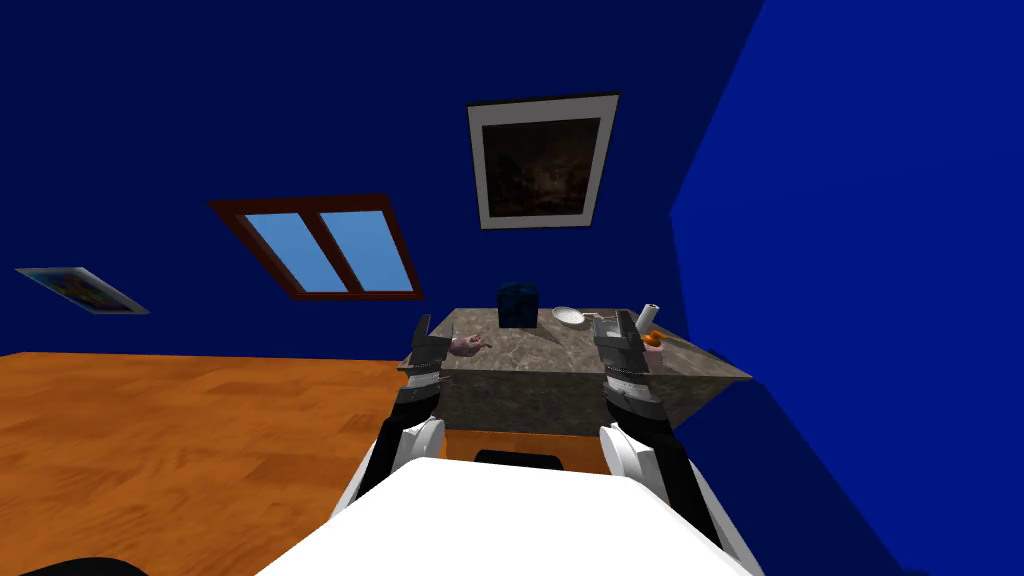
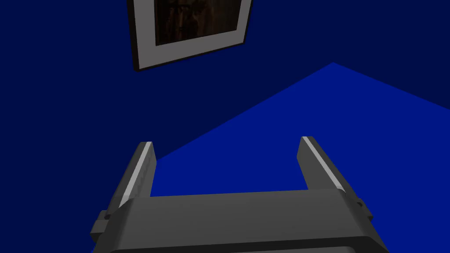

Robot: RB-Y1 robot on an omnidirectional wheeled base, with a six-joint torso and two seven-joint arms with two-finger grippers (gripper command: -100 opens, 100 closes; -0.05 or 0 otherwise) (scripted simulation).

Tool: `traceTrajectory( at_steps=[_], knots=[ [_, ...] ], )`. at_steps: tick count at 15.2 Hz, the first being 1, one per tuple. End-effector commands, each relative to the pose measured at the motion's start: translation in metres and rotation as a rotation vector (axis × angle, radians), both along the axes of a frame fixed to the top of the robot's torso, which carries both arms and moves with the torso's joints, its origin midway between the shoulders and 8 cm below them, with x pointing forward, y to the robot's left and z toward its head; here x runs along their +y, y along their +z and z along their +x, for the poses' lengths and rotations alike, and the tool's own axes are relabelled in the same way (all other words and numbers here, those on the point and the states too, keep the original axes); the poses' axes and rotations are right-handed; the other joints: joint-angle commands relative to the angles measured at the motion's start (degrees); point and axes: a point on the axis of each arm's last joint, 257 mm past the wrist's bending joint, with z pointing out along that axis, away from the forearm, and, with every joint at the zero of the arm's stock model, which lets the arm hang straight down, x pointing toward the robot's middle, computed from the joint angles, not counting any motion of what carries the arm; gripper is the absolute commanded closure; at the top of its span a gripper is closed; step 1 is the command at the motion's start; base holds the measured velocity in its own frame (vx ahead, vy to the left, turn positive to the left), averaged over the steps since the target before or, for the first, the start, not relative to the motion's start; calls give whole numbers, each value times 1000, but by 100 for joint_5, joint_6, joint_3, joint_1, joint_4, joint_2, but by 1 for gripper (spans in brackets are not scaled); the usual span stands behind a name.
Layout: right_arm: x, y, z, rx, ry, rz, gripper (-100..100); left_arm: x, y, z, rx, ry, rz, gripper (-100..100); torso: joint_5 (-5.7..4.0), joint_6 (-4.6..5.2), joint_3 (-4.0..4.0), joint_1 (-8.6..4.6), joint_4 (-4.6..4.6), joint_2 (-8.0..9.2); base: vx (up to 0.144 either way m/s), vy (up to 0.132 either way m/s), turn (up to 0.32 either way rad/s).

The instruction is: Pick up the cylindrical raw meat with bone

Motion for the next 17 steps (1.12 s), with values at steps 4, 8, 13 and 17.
traceTrajectory(
  at_steps=[4, 8, 13, 17],
  knots=[
    [0, 0, 0, 0, 0, 0, 0, -5, -11, 12, 65, -38, 87, -100, 0, 1, 1, 3, 1, 3, -7, 1, -77],
    [0, 0, 0, 0, 0, 0, 0, -3, -22, 25, 125, -48, 136, -100, 1, 3, 3, 4, 1, 5, -14, 3, -124],
    [0, 0, 0, 0, 0, 0, 0, 3, -35, 39, 199, -44, 178, -100, 1, 2, 2, 4, 1, 4, -13, 3, -106],
    [0, 0, 0, 0, 0, 0, 0, 15, -48, 55, 275, -25, 212, -100, 0, 3, 2, 2, 1, 4, -13, 1, -150]
  ],
)
